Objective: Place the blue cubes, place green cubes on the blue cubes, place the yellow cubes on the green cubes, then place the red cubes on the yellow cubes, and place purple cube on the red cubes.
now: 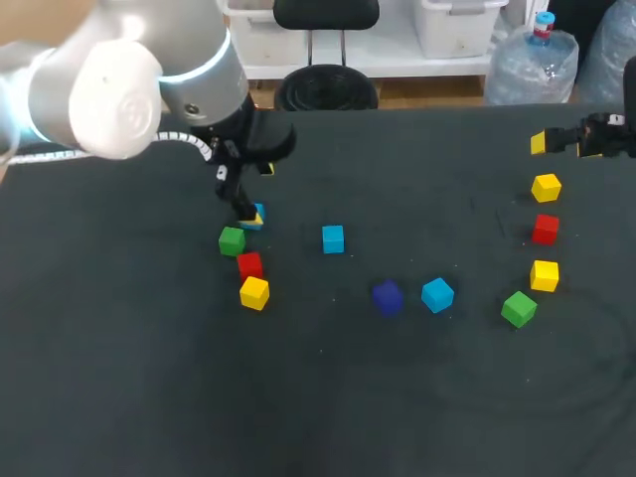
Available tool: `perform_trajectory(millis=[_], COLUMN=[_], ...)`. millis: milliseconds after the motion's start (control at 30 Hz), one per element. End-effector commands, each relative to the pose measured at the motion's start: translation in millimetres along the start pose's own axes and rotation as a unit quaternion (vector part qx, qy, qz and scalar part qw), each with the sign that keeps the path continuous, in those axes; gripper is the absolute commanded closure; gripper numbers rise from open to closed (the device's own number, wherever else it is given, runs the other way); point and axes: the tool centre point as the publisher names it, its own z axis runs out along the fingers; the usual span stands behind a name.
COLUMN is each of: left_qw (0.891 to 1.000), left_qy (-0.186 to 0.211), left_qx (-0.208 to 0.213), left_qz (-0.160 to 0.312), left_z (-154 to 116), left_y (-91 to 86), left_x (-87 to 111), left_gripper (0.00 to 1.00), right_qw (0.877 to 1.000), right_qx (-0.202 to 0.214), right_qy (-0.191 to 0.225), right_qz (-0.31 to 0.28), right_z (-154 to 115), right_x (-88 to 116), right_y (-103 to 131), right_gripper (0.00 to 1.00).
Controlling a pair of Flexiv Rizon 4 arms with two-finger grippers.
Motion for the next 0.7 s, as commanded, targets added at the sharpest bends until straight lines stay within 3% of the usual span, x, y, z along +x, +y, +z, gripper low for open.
perform_trajectory(millis=[33, 700], left_qw=[1.000, 0.999], left_qy=[0.003, 0.020], left_qx=[0.019, 0.025], left_qz=[0.003, 0.004], left_z=[7.3, 34.0], left_y=[8.4, 22.3], left_x=[5.2, 32.5], left_gripper=[0.00, 0.00], right_qw=[1.000, 1.000], right_qx=[0.004, 0.004], right_qy=[0.000, 0.000], right_qz=[0.000, 0.000], right_z=[-0.3, -0.3], right_x=[0.3, 0.3], right_y=[1.6, 1.6], right_gripper=[0.00, 0.00])
